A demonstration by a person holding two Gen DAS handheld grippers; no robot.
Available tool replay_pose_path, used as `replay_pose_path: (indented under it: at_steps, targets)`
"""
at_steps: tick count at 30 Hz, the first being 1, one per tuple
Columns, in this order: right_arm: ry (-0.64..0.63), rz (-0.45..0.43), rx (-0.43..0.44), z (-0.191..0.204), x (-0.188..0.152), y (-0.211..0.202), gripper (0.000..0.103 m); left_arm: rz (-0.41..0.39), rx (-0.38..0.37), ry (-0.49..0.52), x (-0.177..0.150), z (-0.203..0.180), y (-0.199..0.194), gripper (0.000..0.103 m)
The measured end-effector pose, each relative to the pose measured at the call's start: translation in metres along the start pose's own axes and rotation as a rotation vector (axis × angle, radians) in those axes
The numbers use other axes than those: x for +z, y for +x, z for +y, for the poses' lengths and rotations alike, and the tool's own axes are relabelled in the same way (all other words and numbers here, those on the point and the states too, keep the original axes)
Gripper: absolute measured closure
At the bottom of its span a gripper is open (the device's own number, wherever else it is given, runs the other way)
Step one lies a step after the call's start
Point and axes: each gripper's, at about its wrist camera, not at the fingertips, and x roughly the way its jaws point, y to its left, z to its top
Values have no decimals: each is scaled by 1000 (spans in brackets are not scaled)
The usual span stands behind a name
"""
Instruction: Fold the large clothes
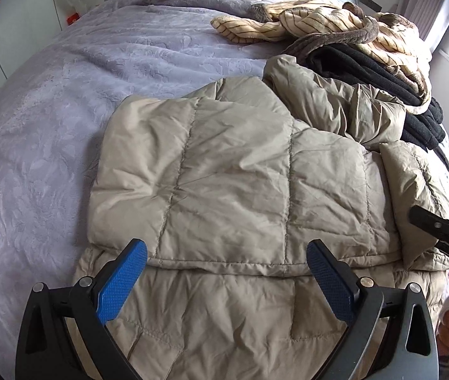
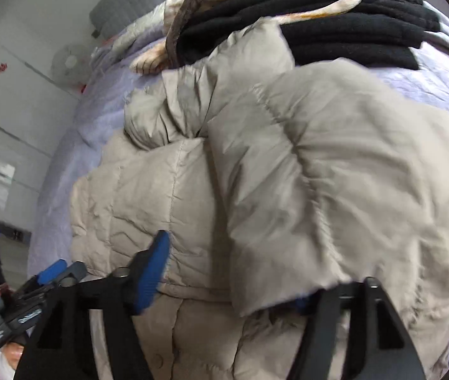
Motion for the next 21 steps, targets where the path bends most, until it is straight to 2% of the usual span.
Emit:
replay_pose_path:
  at_steps: [3, 4, 7, 8, 9, 10, 12, 14, 16, 18, 21]
  targets:
    - [181, -59, 40, -40, -2, -24, 30, -1, -8, 3, 4, 0, 3, 2]
    - [251, -76, 58, -41, -7, -32, 30, 4, -9, 1, 6, 0, 6, 2]
    - [461, -135, 117, -87, -4, -42, 31, 13, -14, -5, 8, 2, 10, 2]
    - [480, -143, 113, -91, -2, -42, 34, 16, -18, -7, 8, 3, 11, 2]
    - [470, -149, 83, -94, 1, -44, 53, 17, -23, -10, 8, 5, 11, 2]
    - [442, -144, 68, -91, 5, -43, 75, 15, -33, -14, 9, 7, 10, 2]
    - [368, -149, 59, -75, 11, -45, 87, 8, -69, -38, 11, 15, 7, 2]
    - [226, -169, 44, -47, 19, -49, 88, 1, -123, -75, 14, 27, 5, 2]
    - [67, -170, 31, 4, 20, -42, 88, 0, -178, -107, 18, 37, 4, 2]
    - [-80, -145, 28, 53, 18, -24, 88, -11, -241, -142, 22, 48, 1, 2]
    - [-262, -86, 3, 98, 2, 3, 88, -22, -329, -191, 25, 60, -3, 2]
